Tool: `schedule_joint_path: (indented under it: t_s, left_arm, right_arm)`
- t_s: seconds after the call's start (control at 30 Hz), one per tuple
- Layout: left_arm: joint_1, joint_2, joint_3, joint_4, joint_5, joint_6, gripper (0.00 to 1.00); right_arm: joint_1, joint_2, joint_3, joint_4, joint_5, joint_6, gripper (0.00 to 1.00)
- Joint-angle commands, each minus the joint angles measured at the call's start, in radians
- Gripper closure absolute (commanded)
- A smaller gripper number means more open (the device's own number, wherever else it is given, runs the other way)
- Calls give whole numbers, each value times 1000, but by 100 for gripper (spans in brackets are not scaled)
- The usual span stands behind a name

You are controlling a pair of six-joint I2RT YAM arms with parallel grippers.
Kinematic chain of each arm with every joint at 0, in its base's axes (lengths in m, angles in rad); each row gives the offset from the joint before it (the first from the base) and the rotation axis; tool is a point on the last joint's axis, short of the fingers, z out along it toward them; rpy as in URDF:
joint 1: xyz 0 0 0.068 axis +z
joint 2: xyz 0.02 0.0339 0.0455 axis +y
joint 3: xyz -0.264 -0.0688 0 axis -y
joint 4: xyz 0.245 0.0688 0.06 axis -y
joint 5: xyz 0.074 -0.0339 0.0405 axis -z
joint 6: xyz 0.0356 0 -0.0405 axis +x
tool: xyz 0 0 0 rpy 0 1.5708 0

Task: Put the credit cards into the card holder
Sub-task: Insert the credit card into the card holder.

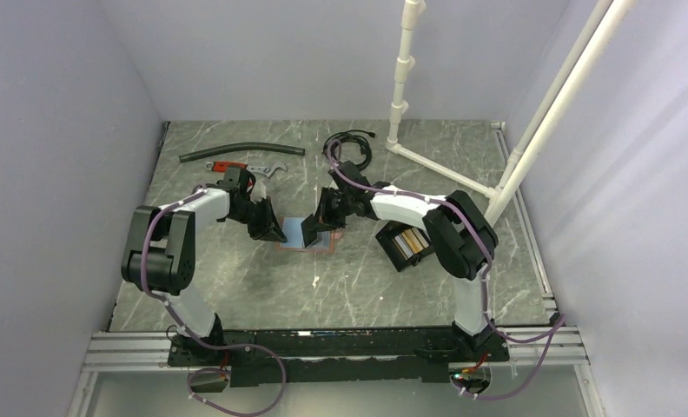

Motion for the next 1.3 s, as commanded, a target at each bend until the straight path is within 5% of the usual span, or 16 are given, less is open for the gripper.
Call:
schedule_joint_path:
  t_s: [0.0, 0.67, 1.27]
  left_arm:
    - [0, 48, 42, 4, -53, 27, 100]
    - [0, 109, 57, -62, -145, 14, 100]
    - [-1, 127, 58, -73, -181, 19, 100]
  right_arm:
    - [0, 38, 54, -49, 60, -5, 100]
    - [-2, 98, 79, -63, 84, 11, 100]
    - [-49, 177, -95, 416, -116, -44, 100]
